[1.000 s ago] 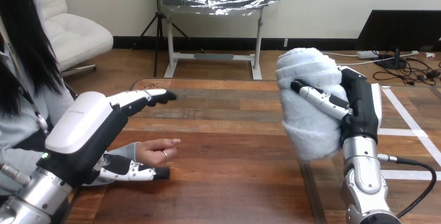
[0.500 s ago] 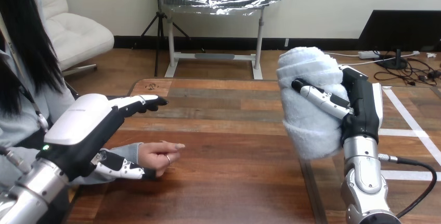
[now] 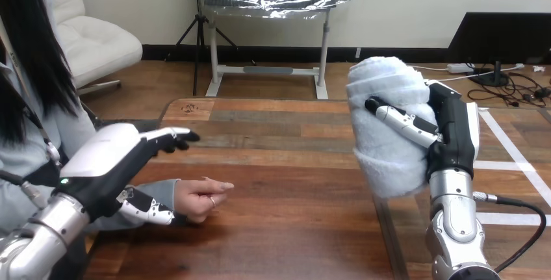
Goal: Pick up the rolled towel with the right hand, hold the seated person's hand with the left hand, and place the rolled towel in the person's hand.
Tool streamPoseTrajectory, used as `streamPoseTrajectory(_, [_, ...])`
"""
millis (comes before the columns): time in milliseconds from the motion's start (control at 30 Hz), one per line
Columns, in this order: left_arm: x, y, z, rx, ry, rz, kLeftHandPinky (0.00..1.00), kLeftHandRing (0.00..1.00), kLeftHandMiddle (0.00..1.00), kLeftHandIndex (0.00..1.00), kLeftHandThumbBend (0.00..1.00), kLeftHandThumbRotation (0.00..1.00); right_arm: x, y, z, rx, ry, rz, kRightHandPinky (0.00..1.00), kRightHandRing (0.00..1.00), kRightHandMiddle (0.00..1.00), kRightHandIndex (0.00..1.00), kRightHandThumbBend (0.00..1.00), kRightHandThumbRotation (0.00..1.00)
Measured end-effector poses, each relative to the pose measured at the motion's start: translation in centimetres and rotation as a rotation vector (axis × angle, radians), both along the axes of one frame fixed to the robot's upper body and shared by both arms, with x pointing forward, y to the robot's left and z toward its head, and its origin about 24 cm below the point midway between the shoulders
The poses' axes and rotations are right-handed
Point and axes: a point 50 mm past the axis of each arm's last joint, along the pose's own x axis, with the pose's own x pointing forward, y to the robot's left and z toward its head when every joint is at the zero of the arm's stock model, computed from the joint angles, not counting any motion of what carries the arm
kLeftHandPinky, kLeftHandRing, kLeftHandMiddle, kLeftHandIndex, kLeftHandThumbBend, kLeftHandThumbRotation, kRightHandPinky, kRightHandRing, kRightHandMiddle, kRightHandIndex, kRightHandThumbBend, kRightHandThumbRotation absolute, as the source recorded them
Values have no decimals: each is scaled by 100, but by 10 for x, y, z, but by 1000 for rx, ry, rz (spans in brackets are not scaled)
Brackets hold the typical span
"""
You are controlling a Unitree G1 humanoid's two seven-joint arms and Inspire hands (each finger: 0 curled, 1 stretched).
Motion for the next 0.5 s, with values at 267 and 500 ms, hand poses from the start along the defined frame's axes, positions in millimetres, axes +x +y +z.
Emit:
streamPoseTrajectory(267, [5, 2, -14, 47, 55, 18, 69, 76, 78, 82, 100, 15, 0, 0, 0, 3, -1, -1, 27, 32, 40, 39, 71, 0])
streamPoseTrajectory(500, [7, 3, -26, 69, 95, 25, 68, 75, 78, 81, 100, 16, 0, 0, 0, 5, -2, 5, 27, 32, 39, 39, 71, 0])
